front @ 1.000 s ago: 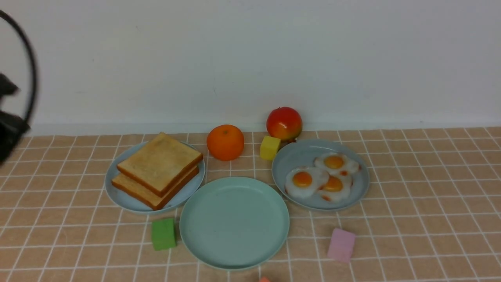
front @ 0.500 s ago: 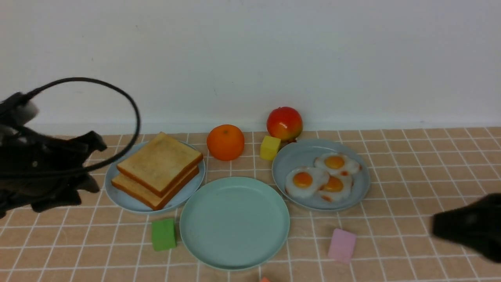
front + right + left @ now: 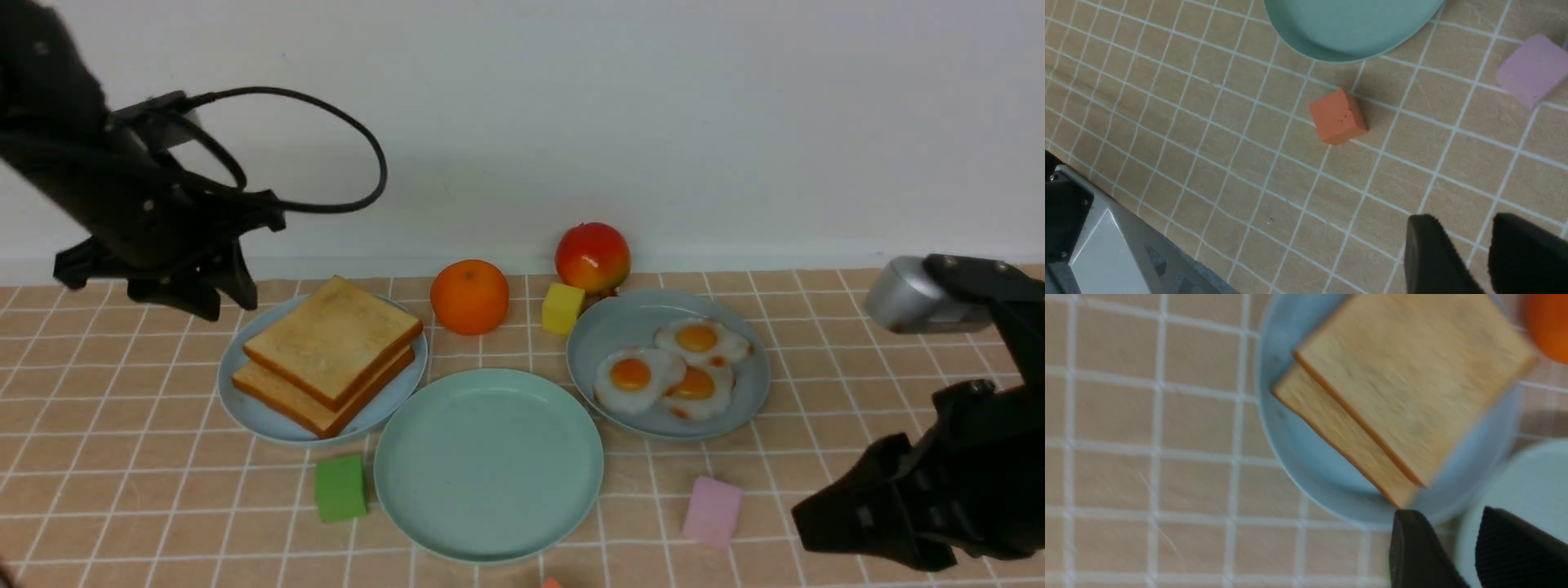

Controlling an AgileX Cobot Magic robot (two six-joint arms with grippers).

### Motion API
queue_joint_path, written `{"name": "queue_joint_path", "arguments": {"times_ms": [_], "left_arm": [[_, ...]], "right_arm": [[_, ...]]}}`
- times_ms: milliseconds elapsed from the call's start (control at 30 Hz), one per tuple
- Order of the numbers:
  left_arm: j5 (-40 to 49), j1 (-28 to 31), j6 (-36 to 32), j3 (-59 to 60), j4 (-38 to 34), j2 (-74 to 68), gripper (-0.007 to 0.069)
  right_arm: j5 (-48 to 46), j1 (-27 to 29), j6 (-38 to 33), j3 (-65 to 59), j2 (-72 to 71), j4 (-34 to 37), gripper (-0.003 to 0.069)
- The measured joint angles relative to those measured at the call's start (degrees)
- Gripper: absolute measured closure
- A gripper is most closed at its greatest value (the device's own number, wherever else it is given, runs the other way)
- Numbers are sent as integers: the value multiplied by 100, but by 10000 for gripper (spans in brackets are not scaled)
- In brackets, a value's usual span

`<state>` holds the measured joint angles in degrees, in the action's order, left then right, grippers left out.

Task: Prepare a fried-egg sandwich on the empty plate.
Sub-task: Use the left arm to grab a slice of bread

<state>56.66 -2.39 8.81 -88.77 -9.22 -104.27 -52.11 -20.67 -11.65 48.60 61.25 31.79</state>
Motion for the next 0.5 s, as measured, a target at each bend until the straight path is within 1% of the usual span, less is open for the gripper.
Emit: {"name": "queue_joint_path", "arguments": {"times_ms": [133,200,367,500], "left_arm": [[-21,20,-845,-567,283,-717,385],[-193,20,-1108,-662,299,-924,375],[-807,20,-1155,-725,264,-1209,300],[-1001,20,-1492,-738,176,-1403,259]], "right_arm": [[0,0,-2,0,-171,0,419],[12,0,-2,6,-226,0,419],[25,0,-6,20,-262,56,419],[31,0,-6,20,-262,157,419]]}}
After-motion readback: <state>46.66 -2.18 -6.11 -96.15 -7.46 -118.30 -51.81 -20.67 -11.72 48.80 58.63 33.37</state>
